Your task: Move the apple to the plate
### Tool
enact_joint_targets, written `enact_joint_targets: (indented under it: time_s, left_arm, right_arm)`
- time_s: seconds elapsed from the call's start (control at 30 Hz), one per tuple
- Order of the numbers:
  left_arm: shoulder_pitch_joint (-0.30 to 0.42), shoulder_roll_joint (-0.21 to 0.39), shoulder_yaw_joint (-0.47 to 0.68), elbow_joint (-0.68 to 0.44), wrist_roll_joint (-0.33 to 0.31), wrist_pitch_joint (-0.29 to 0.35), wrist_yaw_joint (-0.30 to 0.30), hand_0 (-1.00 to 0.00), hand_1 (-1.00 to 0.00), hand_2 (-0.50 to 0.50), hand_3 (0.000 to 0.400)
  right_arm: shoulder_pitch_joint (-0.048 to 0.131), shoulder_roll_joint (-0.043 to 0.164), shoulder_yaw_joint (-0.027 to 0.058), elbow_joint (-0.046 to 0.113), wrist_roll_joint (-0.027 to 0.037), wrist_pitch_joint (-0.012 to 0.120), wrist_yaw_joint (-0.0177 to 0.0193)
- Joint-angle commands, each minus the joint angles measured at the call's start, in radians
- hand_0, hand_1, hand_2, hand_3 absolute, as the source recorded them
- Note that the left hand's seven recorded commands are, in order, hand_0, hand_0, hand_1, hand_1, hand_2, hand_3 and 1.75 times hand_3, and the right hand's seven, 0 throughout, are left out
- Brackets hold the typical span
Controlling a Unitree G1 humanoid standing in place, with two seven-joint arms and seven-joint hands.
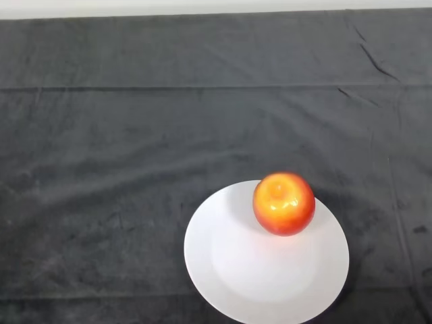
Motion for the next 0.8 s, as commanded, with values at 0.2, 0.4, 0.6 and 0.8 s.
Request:
enact_joint_targets:
  time_s: [0.2, 0.4, 0.6, 0.8]
  left_arm:
    - [-0.022, 0.018, 0.067, 0.034, 0.02, -0.025, -0.002, 0.0, 0.0, 0.0, 0.0]
    - [-0.024, 0.016, 0.068, 0.033, 0.022, -0.024, -0.003, 0.0, 0.0, 0.0, 0.0]
    - [-0.027, 0.015, 0.069, 0.036, 0.023, -0.025, -0.005, 0.0, 0.0, 0.0, 0.0]
    - [-0.029, 0.013, 0.068, 0.03, 0.025, -0.02, -0.005, 0.0, 0.0, 0.0, 0.0]
  right_arm:
    - [0.004, -0.011, -0.0183, -0.002, 0.0165, -0.006, 0.0002]
    - [0.004, -0.011, -0.0183, -0.002, 0.0165, -0.006, 0.0003]
    - [0.004, -0.011, -0.0183, -0.002, 0.0164, -0.006, 0.0004]
    - [0.004, -0.011, -0.0183, -0.002, 0.0164, -0.006, 0.0004]
